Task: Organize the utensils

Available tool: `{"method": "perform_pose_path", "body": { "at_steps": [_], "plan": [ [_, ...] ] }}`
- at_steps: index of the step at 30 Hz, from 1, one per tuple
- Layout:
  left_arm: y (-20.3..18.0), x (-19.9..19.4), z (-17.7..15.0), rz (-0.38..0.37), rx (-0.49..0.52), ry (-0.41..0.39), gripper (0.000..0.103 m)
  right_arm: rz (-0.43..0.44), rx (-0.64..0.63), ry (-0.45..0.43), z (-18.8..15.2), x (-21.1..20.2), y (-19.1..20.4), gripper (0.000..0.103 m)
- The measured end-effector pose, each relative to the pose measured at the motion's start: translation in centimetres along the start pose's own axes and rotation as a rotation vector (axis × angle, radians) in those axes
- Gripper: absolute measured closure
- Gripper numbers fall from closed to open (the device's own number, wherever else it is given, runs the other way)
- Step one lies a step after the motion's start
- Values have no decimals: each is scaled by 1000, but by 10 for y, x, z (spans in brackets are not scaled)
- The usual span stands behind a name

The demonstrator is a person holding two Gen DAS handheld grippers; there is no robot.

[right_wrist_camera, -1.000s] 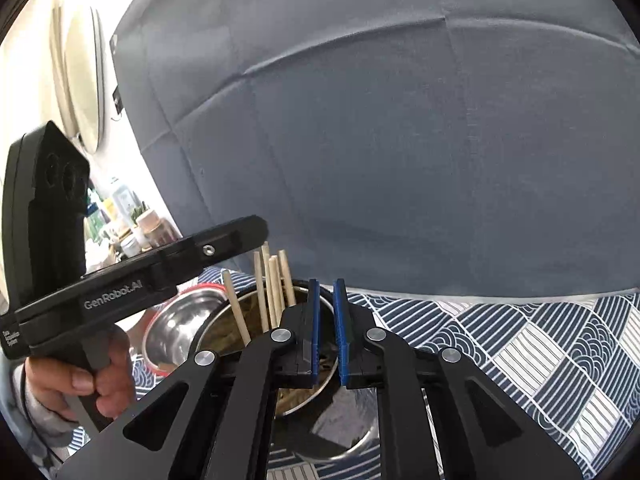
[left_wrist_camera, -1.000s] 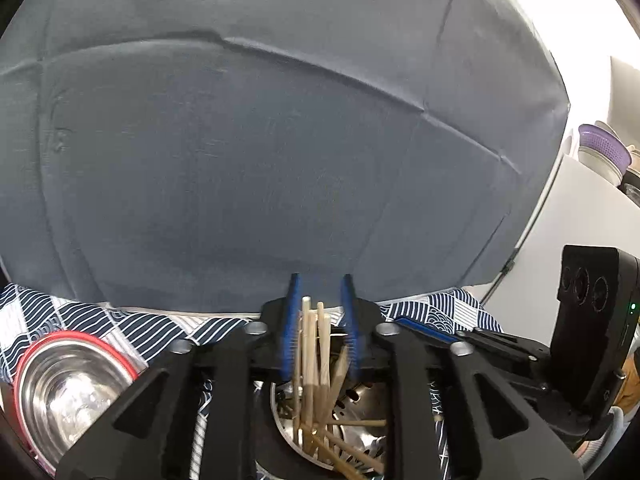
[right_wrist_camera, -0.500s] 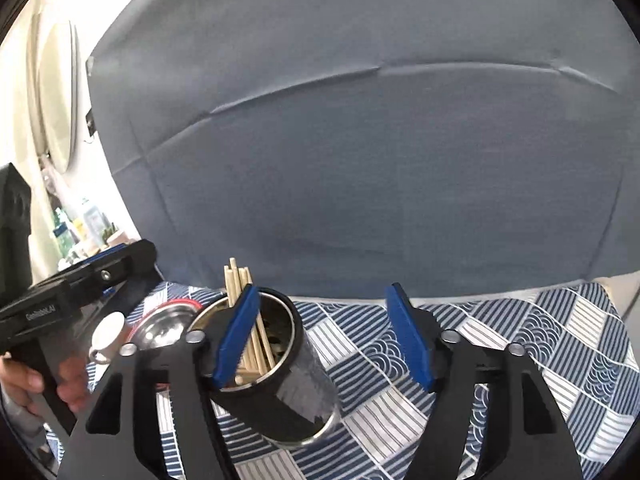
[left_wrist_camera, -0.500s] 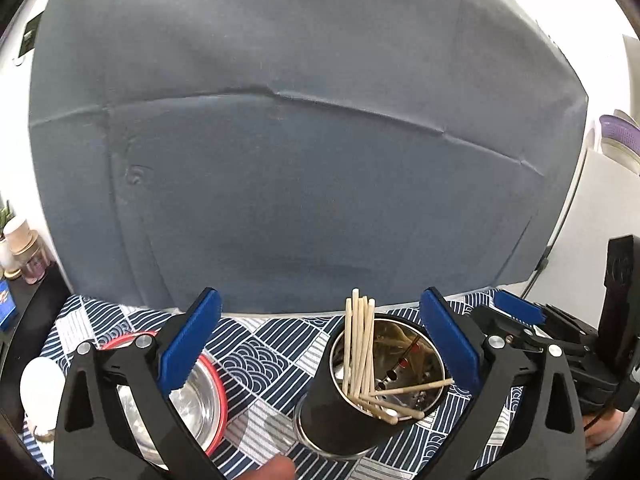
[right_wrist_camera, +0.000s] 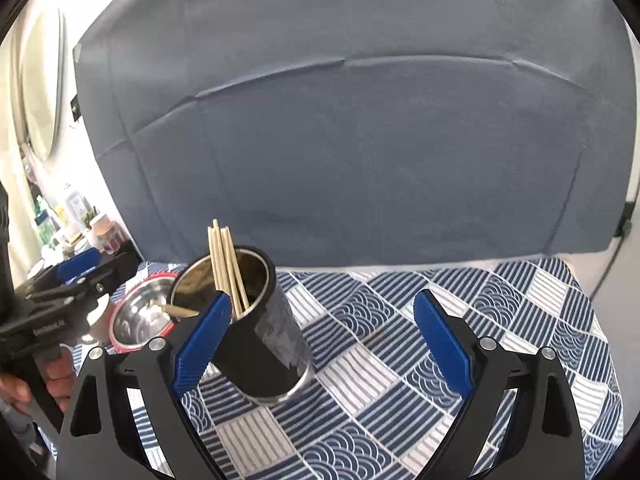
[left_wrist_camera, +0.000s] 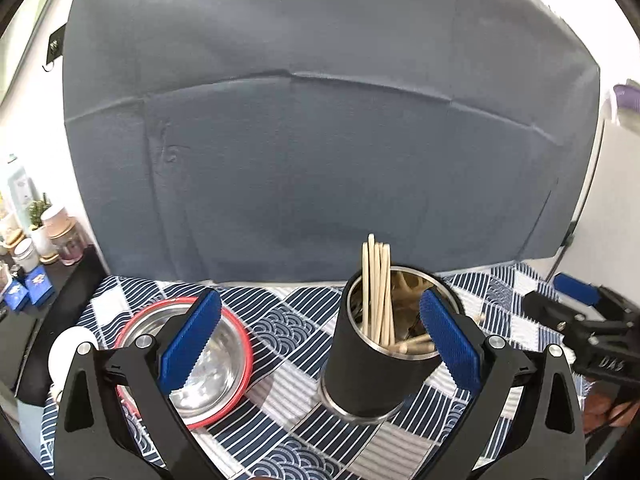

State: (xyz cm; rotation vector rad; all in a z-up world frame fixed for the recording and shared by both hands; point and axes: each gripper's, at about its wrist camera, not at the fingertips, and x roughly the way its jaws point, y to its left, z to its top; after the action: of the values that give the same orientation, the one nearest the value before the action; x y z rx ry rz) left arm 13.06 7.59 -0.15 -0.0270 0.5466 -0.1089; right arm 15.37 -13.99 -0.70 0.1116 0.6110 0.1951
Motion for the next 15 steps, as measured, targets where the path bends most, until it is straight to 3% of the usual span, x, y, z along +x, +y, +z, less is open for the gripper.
{"method": "perform_pose_path", "body": {
  "at_steps": [15],
  "plan": [
    [-18, -20, -56, -12, 72, 133, 6, -77, -8, 50, -51, -30, 1, 14]
  ]
}}
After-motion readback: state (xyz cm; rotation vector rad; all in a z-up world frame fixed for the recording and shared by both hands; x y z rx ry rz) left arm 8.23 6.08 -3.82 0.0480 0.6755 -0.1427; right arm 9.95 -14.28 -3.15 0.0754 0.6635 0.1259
